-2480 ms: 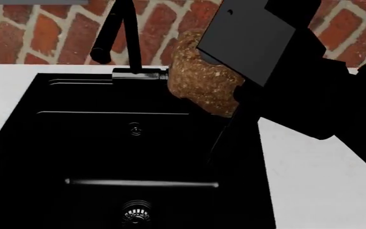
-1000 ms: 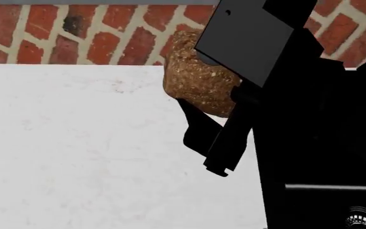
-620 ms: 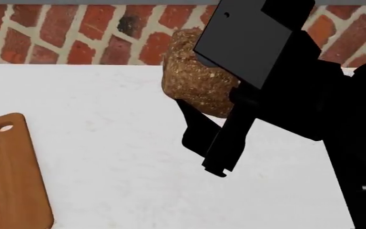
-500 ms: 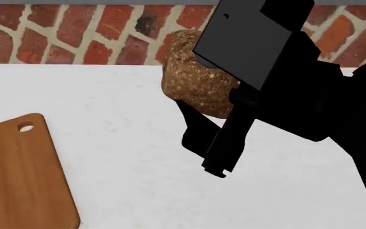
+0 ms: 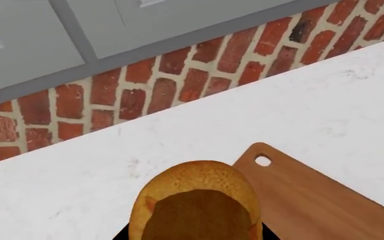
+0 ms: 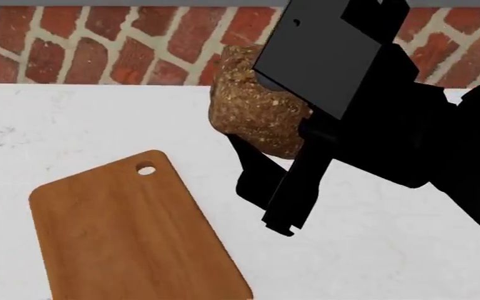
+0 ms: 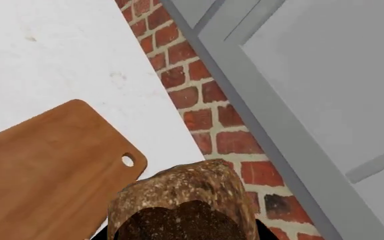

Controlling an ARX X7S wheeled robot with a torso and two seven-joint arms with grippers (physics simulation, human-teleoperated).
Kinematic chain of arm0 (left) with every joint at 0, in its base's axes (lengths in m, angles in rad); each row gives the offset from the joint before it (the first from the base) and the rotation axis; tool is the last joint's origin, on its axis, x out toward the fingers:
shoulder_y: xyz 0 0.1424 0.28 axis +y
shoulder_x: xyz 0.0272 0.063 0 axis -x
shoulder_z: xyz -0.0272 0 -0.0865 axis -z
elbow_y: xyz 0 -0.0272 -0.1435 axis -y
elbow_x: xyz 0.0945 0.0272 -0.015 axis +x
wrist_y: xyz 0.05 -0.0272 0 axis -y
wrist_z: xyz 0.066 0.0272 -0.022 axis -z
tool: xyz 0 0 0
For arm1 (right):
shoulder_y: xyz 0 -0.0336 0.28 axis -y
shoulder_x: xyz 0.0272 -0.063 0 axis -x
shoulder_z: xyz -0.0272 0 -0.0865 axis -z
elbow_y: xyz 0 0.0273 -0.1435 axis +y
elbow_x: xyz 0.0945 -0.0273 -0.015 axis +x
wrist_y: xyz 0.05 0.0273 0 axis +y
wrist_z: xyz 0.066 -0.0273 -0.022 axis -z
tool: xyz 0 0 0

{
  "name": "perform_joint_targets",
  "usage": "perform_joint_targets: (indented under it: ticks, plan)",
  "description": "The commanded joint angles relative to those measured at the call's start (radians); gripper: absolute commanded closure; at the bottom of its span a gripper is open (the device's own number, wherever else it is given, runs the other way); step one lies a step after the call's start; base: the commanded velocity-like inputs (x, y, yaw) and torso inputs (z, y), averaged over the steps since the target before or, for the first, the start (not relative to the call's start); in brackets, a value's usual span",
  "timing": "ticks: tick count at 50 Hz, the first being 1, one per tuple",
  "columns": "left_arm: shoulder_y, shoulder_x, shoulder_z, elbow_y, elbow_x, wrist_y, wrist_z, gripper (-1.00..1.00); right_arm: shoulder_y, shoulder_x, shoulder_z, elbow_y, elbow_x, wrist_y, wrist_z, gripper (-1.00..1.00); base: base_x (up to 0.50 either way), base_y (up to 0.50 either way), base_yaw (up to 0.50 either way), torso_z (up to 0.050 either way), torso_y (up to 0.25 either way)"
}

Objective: Place all breads on the cutting board.

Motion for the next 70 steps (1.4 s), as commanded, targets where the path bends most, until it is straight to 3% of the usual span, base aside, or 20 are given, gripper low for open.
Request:
perform_joint_targets:
  ticks: [1,20,41,58,65,70]
  plan:
    - [0.0,0.005,0.002,0.003,0.008,0.015,-0.003,1.0,-0.006,0.008,0.002,-0.007,-0.019,-0.01,-0.018,1.0,0.0,0.5,0.0,0.0,0.0]
    - [-0.021,0.048,0.016,-0.024,0.049,0.016,0.025,1.0,-0.019,0.009,0.009,0.0,-0.009,-0.014,-0.007,1.0,0.08,0.24,0.0,0.0,0.0]
    - [-0.029,0.061,0.023,-0.026,0.061,0.024,0.035,1.0,-0.032,0.018,0.006,-0.01,-0.015,-0.024,-0.005,1.0,0.25,-0.25,0.0,0.0,0.0]
    - [-0.019,0.065,0.031,-0.022,0.077,0.034,0.049,1.0,-0.037,0.022,0.0,-0.031,-0.017,-0.027,-0.014,1.0,0.25,0.03,0.0,0.0,0.001]
    - [-0.053,0.116,0.046,-0.082,0.163,0.01,0.132,1.0,-0.034,0.017,0.018,-0.033,0.034,-0.004,-0.006,1.0,0.07,0.01,0.0,0.0,0.0]
    - [-0.095,0.224,0.098,-0.187,0.299,-0.015,0.283,1.0,-0.037,0.03,0.008,-0.06,0.042,0.012,-0.008,1.0,0.02,0.0,0.0,0.0,0.0]
